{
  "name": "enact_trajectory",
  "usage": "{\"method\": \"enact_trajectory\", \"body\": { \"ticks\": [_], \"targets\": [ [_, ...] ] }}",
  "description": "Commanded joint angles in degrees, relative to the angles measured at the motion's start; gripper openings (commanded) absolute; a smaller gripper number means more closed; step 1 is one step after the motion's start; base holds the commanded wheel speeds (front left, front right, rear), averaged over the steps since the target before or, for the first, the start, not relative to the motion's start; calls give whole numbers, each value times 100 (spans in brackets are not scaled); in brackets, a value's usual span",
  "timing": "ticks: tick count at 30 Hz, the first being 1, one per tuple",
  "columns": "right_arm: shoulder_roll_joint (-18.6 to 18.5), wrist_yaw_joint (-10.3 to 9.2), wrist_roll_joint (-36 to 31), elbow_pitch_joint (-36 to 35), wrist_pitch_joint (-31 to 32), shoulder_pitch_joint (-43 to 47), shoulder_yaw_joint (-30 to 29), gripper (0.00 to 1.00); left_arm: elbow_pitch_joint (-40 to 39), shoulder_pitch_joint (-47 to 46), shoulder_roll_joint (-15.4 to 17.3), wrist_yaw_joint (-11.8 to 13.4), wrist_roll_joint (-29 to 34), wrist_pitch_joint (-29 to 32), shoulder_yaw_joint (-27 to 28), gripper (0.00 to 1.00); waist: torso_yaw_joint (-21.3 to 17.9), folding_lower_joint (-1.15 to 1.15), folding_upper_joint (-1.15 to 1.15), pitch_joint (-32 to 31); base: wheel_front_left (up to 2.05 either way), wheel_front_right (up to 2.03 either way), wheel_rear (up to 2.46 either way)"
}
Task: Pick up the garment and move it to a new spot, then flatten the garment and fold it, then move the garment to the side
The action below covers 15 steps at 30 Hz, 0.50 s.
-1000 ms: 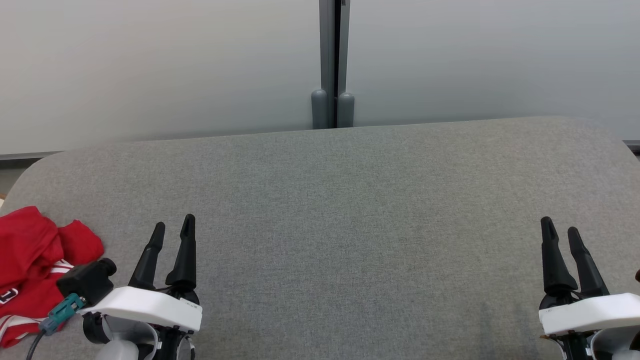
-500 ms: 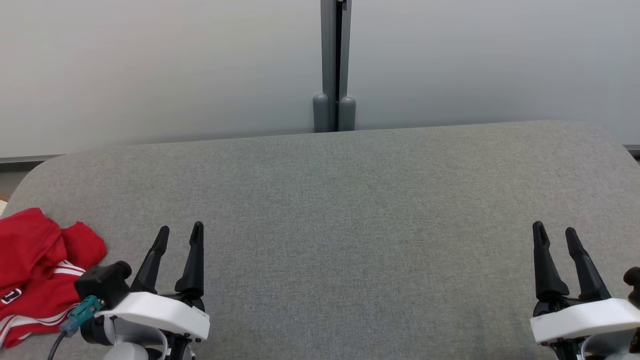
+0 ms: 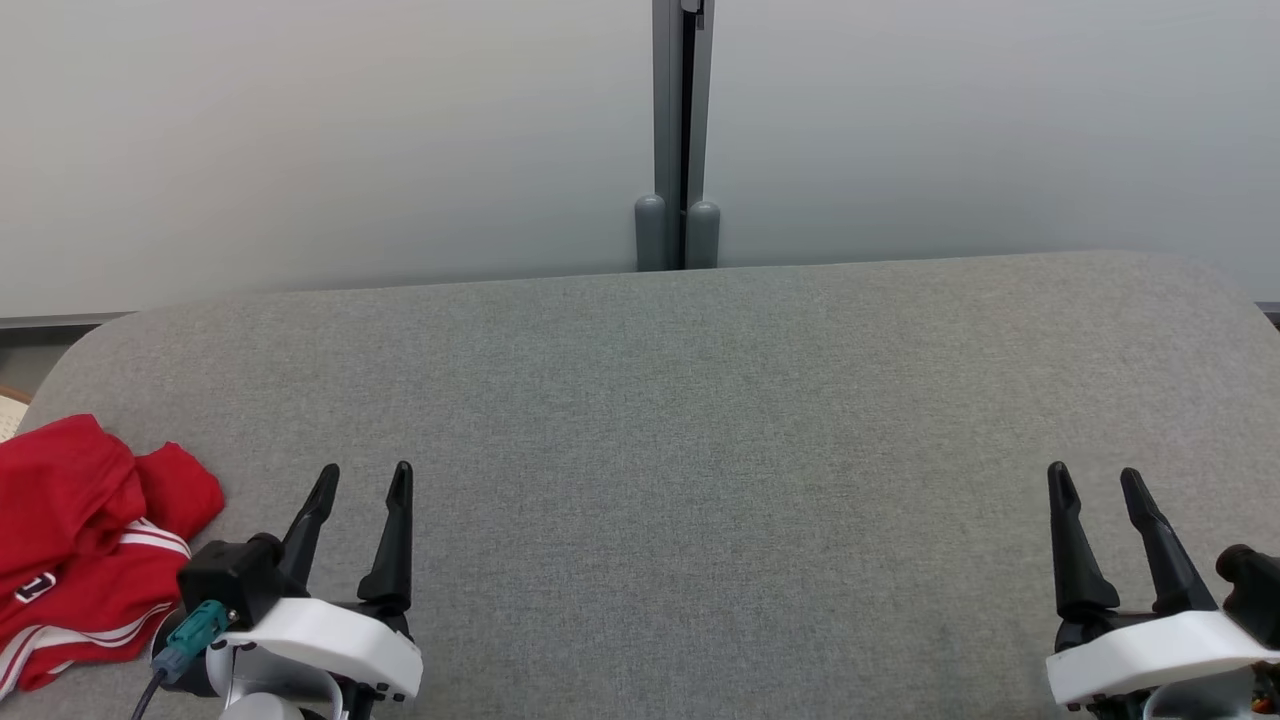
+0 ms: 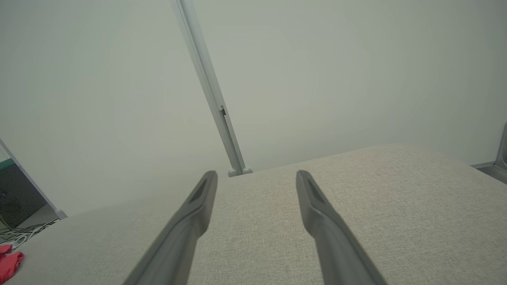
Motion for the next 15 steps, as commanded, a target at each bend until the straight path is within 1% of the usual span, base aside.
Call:
{"method": "enact_trajectory", "body": {
  "ticks": [1,6,15],
  "targets": [
    [-30,0,-142,26,-31,34,-12,100,16,-116,35,20,171,-50,6,100,7,0,0,-10,0,0,0],
    [-4,0,-360,96,-31,60,-31,100,98,-142,46,36,442,-117,-25,100,30,0,0,-27,0,0,0],
    [12,0,-674,168,-46,67,-21,100,231,-163,11,20,720,-210,-39,100,55,0,0,-37,0,0,0]
  ]
}}
